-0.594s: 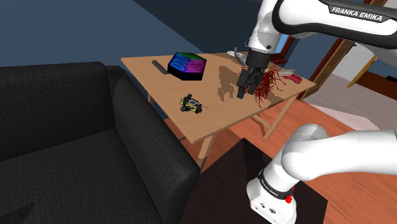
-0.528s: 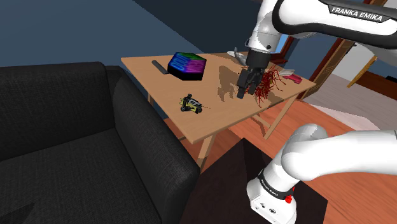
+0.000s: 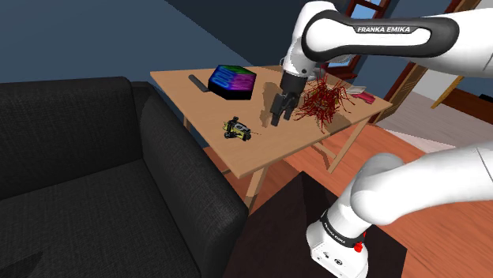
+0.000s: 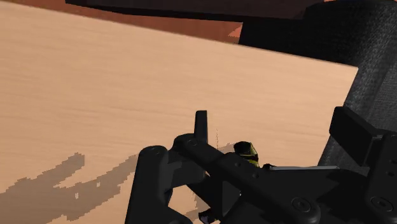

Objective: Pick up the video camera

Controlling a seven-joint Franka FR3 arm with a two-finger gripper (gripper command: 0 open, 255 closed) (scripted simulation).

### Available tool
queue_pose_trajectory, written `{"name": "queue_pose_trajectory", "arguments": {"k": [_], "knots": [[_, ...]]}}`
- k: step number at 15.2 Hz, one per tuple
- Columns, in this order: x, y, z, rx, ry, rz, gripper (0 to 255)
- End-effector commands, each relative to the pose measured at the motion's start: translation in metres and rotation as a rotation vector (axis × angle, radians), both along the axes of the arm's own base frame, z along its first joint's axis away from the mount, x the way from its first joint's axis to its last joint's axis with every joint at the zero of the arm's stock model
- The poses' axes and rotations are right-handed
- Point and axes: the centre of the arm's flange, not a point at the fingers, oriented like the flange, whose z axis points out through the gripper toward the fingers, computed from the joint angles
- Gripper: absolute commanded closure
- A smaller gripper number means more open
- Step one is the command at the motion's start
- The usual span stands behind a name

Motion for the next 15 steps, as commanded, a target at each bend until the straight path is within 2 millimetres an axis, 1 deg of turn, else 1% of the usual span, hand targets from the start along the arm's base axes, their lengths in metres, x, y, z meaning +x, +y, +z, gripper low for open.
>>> {"name": "queue_pose_trajectory", "arguments": {"k": [1, 9, 10, 15], "knots": [[0.018, 0.003, -0.017, 0.003, -0.02, 0.029, 0], [0.096, 0.018, -0.075, 0.016, -0.087, 0.143, 0], [0.098, 0.019, -0.076, 0.017, -0.089, 0.147, 0], [0.098, 0.019, -0.103, 0.017, -0.089, 0.147, 0]]}}
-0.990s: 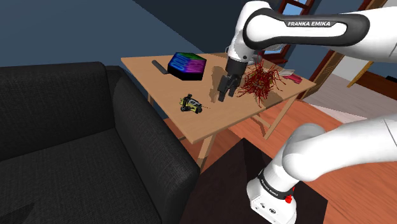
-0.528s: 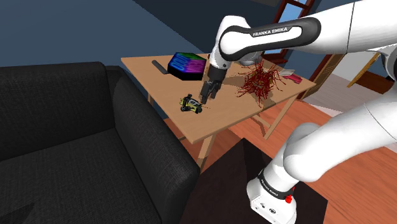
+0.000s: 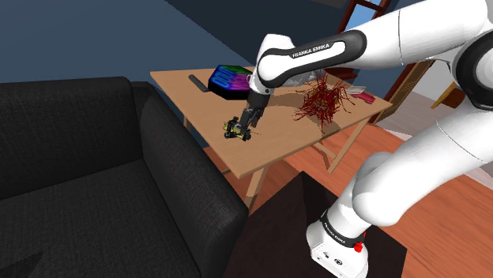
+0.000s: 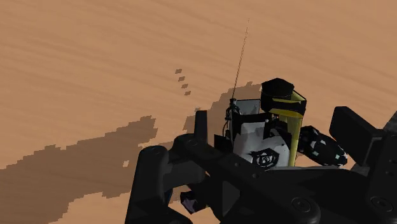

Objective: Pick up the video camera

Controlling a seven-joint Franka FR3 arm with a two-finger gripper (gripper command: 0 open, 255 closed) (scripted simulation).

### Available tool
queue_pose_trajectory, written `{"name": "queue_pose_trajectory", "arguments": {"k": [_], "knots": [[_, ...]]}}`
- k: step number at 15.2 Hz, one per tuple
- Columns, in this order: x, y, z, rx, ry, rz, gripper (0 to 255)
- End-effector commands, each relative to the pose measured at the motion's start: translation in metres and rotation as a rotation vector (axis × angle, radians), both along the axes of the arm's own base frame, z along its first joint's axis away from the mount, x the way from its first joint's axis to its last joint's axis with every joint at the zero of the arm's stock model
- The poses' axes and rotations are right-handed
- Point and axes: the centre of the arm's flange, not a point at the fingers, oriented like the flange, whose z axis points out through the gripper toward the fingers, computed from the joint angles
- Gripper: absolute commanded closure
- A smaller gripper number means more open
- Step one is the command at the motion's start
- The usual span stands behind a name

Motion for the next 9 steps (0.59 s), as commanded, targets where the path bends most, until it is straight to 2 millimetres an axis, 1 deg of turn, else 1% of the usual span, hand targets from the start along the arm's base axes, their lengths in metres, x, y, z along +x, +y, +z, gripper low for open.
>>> {"name": "queue_pose_trajectory", "arguments": {"k": [1, 2, 4, 5, 9], "knots": [[0.0005, 0.0014, -0.0101, 0.0, -0.001, 0.0, 0], [0.0005, 0.0014, -0.0184, 0.0, -0.001, 0.0, 0], [0.0005, 0.0014, -0.0184, 0.0, -0.001, 0.0, 0], [0.0004, 0.0013, -0.0181, 0.0, -0.001, 0.0, 255], [0.0005, 0.0011, -0.0177, 0.0, -0.001, 0.0, 255]]}}
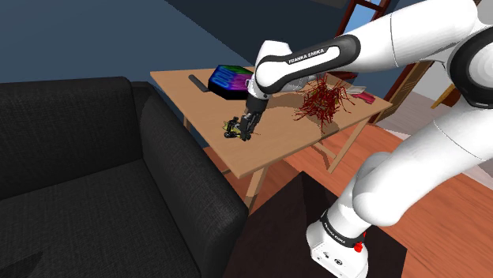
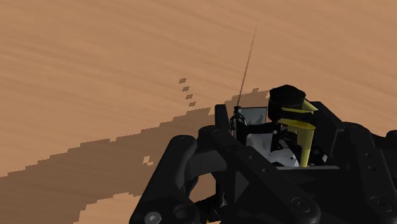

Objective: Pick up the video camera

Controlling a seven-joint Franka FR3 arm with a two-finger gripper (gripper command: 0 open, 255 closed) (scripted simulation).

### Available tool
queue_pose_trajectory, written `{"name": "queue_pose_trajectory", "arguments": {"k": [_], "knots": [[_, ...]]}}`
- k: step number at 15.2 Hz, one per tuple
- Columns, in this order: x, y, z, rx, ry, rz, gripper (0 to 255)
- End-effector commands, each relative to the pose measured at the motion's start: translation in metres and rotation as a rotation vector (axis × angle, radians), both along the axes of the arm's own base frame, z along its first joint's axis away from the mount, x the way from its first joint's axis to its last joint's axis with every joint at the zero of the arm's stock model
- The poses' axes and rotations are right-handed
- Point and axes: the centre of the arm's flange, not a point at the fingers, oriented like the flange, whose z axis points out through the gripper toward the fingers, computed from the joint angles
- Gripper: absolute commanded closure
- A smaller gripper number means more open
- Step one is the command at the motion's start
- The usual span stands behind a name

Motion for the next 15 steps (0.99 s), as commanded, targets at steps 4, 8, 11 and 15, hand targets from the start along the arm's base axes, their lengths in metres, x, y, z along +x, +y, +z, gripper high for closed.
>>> {"name": "queue_pose_trajectory", "arguments": {"k": [4, 8, 11, 15], "knots": [[0.0, 0.0, 0.0, 0.0, 0.0, 0.0, 255], [0.0, 0.0, 0.015, 0.0, 0.0, 0.0, 255], [0.0, 0.0, 0.031, 0.0, 0.0, 0.0, 255], [0.0, 0.0, 0.052, 0.0, 0.0, 0.0, 255]]}}
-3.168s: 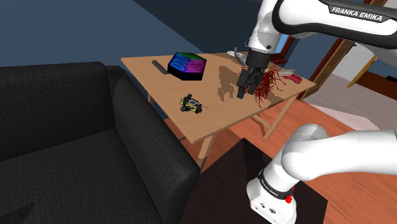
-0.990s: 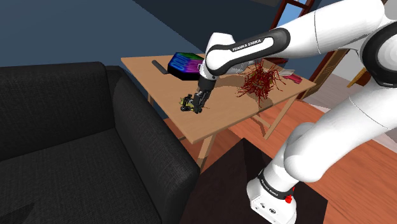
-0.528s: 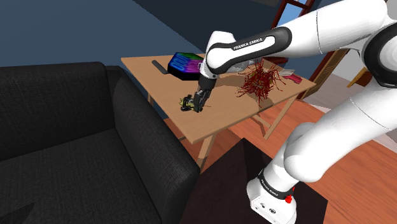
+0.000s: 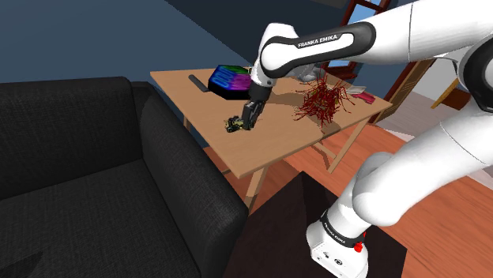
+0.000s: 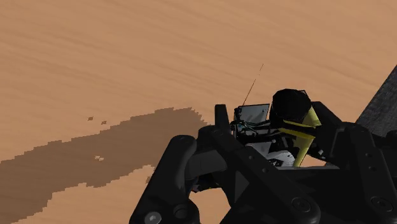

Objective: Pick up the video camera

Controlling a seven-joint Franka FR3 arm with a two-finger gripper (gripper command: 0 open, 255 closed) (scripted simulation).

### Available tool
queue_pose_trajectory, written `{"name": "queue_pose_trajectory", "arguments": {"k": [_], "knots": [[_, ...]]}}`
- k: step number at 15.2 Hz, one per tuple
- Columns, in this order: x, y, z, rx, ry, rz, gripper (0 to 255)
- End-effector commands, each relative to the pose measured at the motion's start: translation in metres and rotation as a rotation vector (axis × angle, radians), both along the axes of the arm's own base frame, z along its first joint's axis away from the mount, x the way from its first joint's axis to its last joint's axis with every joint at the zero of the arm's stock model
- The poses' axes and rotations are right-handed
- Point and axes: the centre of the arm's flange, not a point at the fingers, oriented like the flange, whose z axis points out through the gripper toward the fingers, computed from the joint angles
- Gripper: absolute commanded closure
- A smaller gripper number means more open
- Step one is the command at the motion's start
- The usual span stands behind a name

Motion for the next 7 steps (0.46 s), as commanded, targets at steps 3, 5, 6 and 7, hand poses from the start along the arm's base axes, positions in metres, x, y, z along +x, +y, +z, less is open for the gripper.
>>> {"name": "queue_pose_trajectory", "arguments": {"k": [3, 5, 6, 7], "knots": [[0.0, 0.0, 0.022, 0.0, 0.0, 0.0, 255], [0.0, 0.0, 0.032, 0.0, 0.0, 0.0, 255], [0.0, 0.0, 0.033, 0.0, 0.0, 0.0, 255], [0.0, 0.0, 0.033, 0.0, 0.0, 0.0, 255]]}}
